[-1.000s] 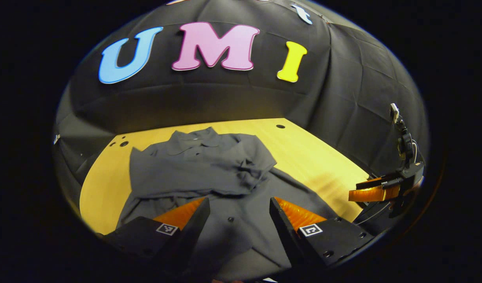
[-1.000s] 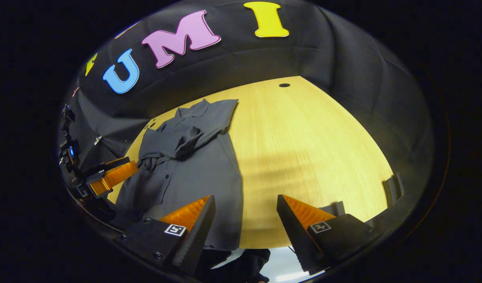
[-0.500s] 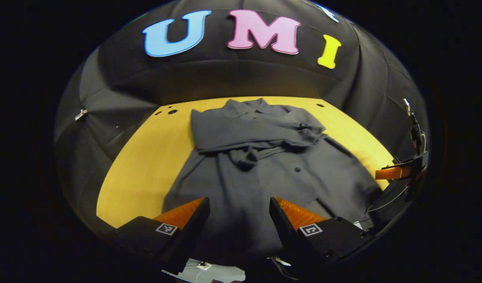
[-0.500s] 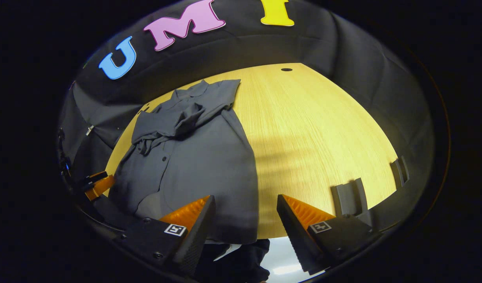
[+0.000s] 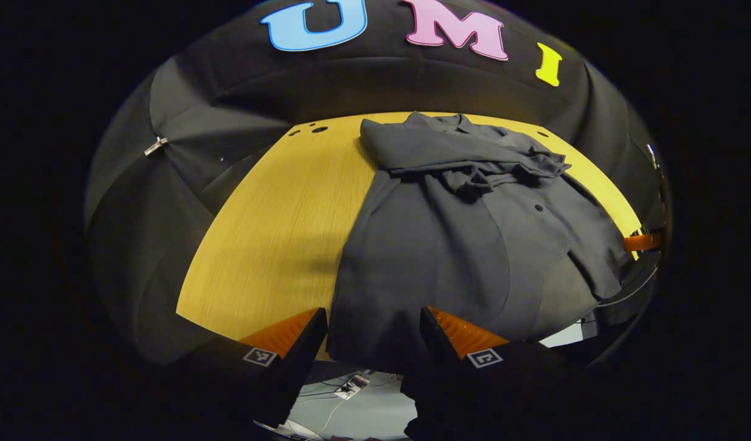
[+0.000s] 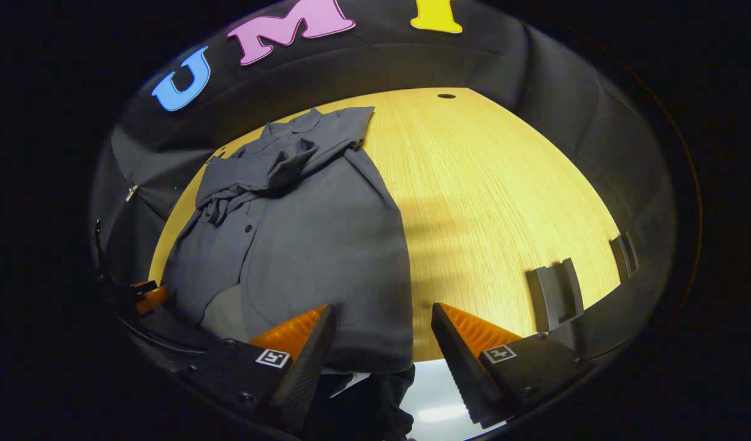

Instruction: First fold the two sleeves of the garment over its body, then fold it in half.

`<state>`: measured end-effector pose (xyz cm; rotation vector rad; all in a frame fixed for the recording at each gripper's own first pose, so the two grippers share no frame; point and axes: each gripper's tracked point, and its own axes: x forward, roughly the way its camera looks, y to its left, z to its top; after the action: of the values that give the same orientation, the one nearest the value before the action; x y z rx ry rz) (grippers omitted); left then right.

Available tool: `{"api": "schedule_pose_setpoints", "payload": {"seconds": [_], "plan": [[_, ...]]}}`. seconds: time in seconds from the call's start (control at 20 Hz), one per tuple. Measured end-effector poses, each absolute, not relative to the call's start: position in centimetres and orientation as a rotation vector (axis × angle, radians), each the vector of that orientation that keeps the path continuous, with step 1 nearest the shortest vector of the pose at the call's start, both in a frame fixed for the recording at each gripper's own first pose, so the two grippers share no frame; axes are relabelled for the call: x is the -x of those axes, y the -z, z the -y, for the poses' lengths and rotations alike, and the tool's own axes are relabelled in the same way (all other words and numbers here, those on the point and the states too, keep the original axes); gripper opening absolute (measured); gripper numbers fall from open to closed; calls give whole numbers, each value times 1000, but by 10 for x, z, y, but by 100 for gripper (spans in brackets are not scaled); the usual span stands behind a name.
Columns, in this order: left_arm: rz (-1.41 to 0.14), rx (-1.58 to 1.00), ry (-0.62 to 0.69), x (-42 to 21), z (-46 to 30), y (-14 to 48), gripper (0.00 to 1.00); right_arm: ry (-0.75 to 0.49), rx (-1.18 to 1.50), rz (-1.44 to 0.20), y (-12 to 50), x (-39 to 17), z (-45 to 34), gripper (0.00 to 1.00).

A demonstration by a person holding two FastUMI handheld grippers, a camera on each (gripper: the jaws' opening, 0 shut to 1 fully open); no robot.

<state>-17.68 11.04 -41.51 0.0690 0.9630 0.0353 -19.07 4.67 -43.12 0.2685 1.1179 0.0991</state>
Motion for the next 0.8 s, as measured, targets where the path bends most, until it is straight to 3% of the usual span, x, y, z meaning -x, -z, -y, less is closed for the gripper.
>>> {"api": "schedule_pose_setpoints", "payload": {"seconds": [0.45,0.6,0.65,0.7,0.8], "plan": [[-1054,-87,16,186,-113,435,97,-101,-214,-1130,444,195,-59,97],[-1066,6,-7,185,-110,434,97,-113,-82,-1155,448,199,-53,91],[-1071,-5,39,182,-103,437,93,-161,-89,-1145,449,195,-63,86],[-1061,-31,124,178,-89,434,71,-212,-114,-1146,449,194,-78,61],[-1071,-88,153,170,-85,437,28,-218,-139,-1161,450,190,-83,11]]}}
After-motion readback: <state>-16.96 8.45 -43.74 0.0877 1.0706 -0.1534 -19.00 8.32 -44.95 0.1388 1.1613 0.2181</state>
